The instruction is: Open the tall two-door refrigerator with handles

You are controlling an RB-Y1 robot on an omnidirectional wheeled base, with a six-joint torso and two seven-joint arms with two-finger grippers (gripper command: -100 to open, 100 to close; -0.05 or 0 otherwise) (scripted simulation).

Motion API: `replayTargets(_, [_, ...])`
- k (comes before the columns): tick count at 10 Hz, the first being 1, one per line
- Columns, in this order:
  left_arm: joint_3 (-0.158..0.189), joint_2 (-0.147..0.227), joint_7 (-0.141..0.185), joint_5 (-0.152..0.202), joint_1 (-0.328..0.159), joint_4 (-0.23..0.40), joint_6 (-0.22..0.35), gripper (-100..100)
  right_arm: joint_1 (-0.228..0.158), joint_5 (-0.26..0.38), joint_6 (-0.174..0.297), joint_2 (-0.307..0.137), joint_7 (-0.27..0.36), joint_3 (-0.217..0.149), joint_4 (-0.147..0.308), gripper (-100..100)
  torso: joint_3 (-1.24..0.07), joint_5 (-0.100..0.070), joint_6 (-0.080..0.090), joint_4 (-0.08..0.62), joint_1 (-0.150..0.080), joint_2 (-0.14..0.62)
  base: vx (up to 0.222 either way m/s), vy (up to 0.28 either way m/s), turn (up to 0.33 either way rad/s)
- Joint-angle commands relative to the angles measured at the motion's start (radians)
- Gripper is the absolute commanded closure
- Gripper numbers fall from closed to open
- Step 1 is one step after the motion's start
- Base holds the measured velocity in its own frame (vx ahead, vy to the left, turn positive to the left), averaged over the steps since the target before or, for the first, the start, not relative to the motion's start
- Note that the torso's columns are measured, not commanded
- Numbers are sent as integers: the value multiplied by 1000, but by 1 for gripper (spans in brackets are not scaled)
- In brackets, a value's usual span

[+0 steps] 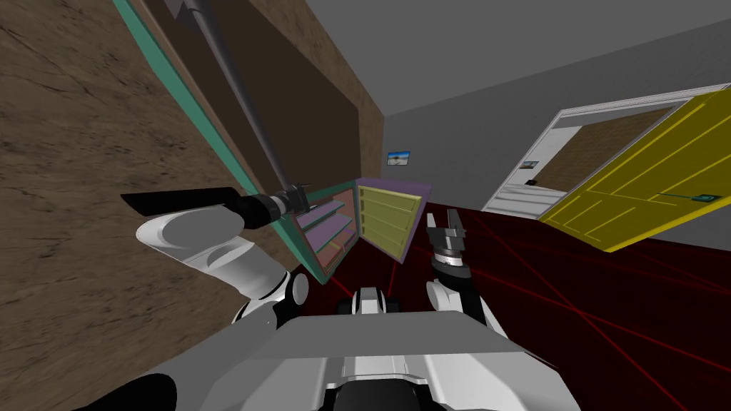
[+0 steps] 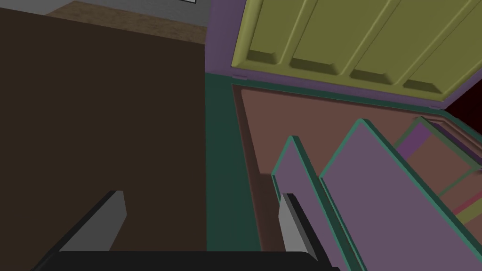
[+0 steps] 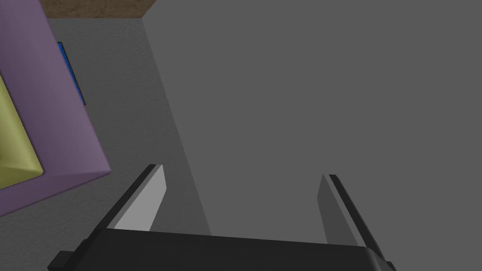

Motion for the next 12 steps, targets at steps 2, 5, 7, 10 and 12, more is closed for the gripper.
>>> replayTargets(2, [42,34,8,45,-66,-30,106,-100,0,0,0,0,0,0,0,0,-1,0,0,0,0,-1,33,56,-11])
replayTargets(5, [68,48,11,73,-106,-90,195,-100,0,0,0,0,0,0,0,0,0,0,0,0,0,0,23,48,-9])
replayTargets(7, [78,51,13,83,-121,-138,249,-100,0,0,0,0,0,0,0,0,0,0,0,0,-1,-1,15,31,-5])
replayTargets(10, [81,51,10,86,-120,-142,253,-100,0,0,0,0,0,0,0,0,0,0,0,0,-1,0,4,7,-1])
replayTargets(12, [102,67,10,85,-114,-142,257,100,0,0,0,0,0,0,0,0,0,0,0,0,0,-1,11,-69,35])
